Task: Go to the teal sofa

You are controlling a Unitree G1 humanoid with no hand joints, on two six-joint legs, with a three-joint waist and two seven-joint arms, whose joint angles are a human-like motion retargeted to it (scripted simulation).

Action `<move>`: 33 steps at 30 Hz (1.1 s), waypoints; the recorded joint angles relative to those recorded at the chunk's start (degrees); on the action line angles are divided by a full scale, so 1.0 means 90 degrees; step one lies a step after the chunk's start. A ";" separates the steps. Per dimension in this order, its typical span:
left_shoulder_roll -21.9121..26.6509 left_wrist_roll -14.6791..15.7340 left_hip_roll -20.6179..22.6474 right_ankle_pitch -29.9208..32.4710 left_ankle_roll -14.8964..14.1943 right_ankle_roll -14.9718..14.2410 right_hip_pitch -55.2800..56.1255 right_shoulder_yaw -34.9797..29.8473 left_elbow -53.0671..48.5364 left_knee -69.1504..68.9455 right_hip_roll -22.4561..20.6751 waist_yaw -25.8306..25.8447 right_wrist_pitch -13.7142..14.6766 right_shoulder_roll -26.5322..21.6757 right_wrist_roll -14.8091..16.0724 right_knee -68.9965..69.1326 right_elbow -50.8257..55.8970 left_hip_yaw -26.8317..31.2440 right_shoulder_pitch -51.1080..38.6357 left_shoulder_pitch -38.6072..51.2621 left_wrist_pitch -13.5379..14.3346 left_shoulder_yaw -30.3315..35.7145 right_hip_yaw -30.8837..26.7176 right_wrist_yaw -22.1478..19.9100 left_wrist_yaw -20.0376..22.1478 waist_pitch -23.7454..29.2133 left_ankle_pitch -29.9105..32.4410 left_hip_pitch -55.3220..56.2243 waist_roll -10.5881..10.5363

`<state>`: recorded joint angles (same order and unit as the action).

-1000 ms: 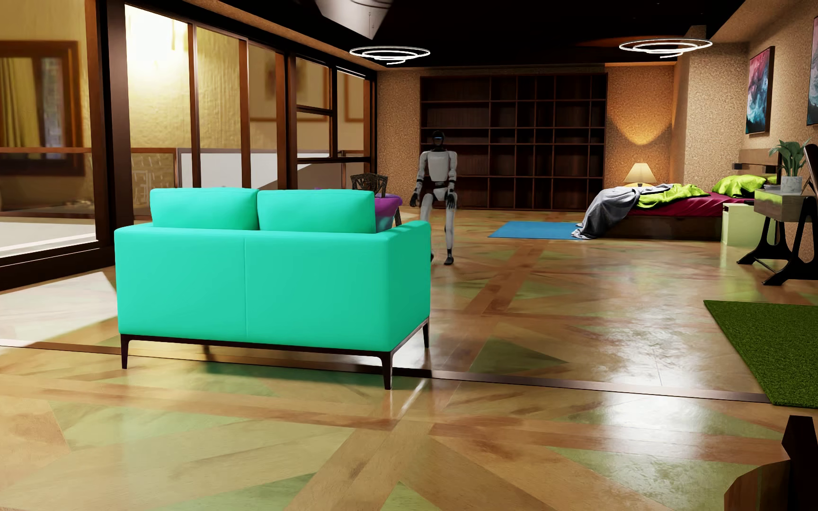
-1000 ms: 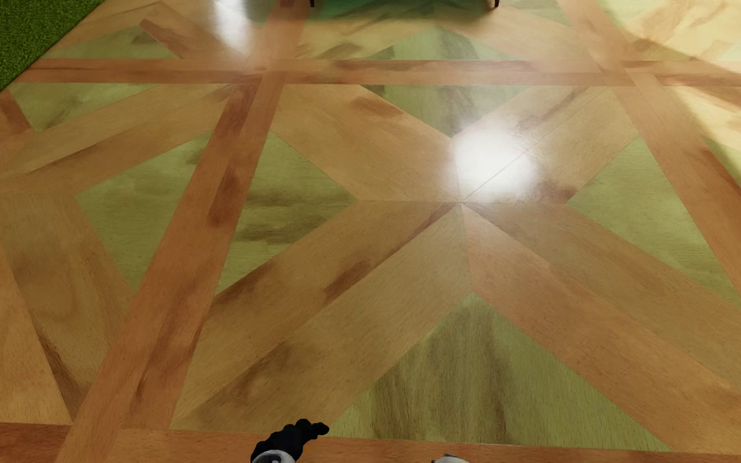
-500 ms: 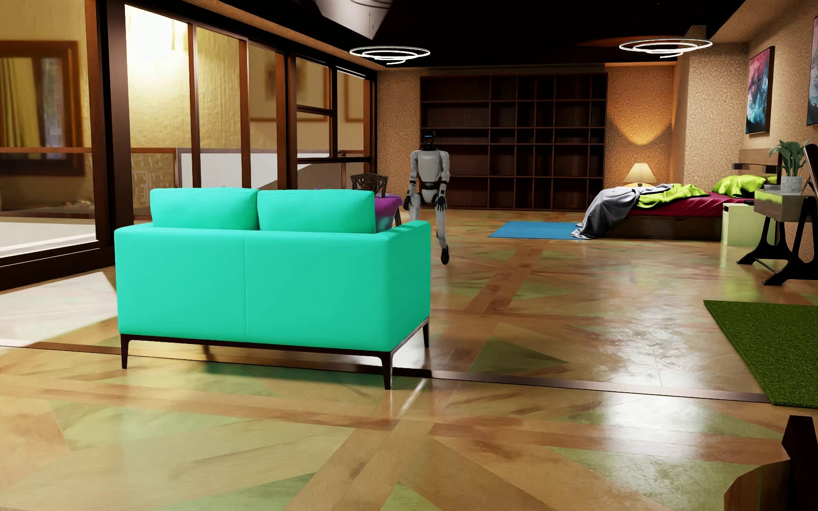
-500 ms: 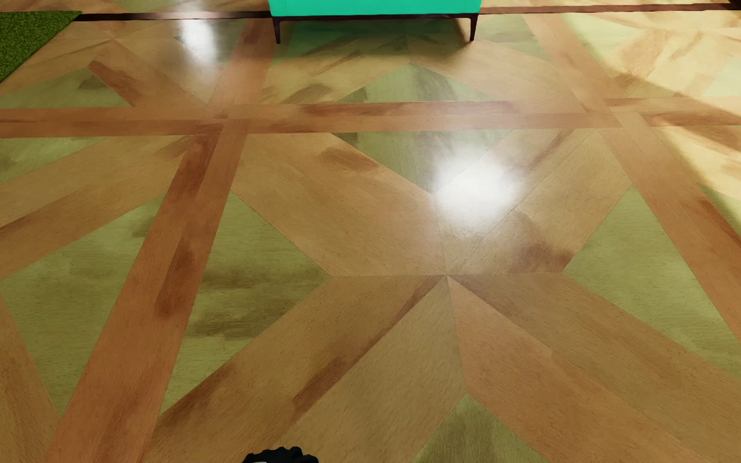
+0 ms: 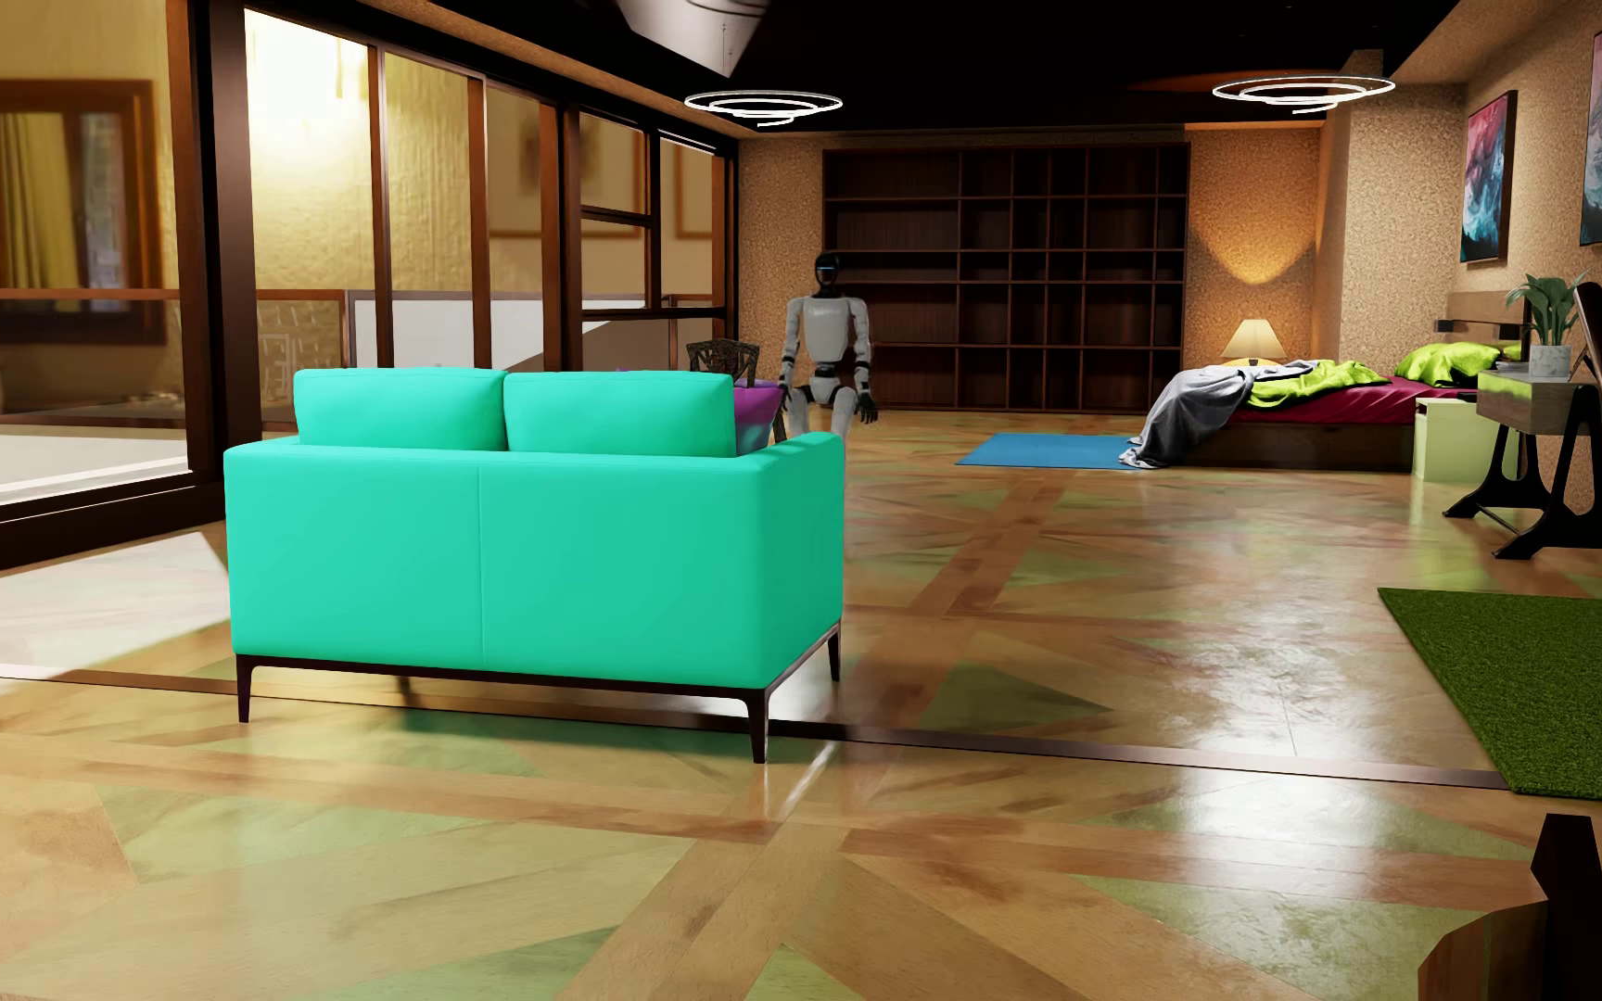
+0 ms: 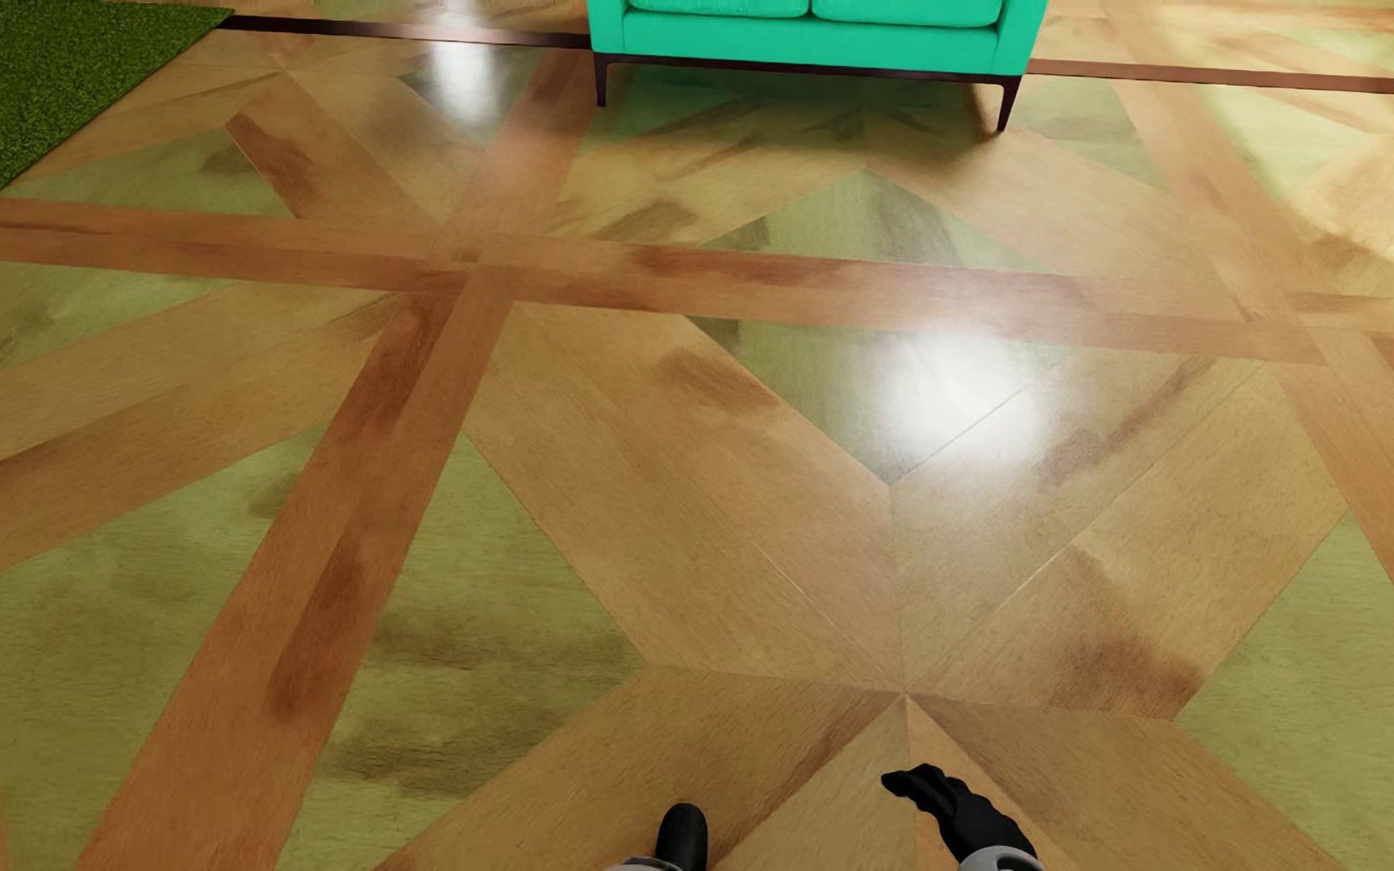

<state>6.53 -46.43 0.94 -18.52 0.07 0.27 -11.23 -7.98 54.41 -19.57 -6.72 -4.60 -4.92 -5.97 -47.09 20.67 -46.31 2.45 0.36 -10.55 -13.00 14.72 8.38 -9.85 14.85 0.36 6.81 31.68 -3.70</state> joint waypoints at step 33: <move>0.0799 0.0255 -0.0727 0.0664 -0.0524 0.0379 0.2193 0.0371 -0.0920 -0.5059 -0.0357 0.0619 -0.0239 0.0254 -0.0524 0.0287 -0.0520 0.0086 0.0341 0.0466 0.0776 0.0313 0.0396 0.0429 -0.0471 0.0008 -0.1396 -0.0359 -0.0228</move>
<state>13.72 -44.13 -5.61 -12.54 -4.64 3.69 8.51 -4.64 46.13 -65.10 -9.94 0.97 -7.07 -3.68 -51.81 23.25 -50.99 3.23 3.42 -6.36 -6.02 17.54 11.95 -5.98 10.61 0.44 -5.75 28.45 -5.75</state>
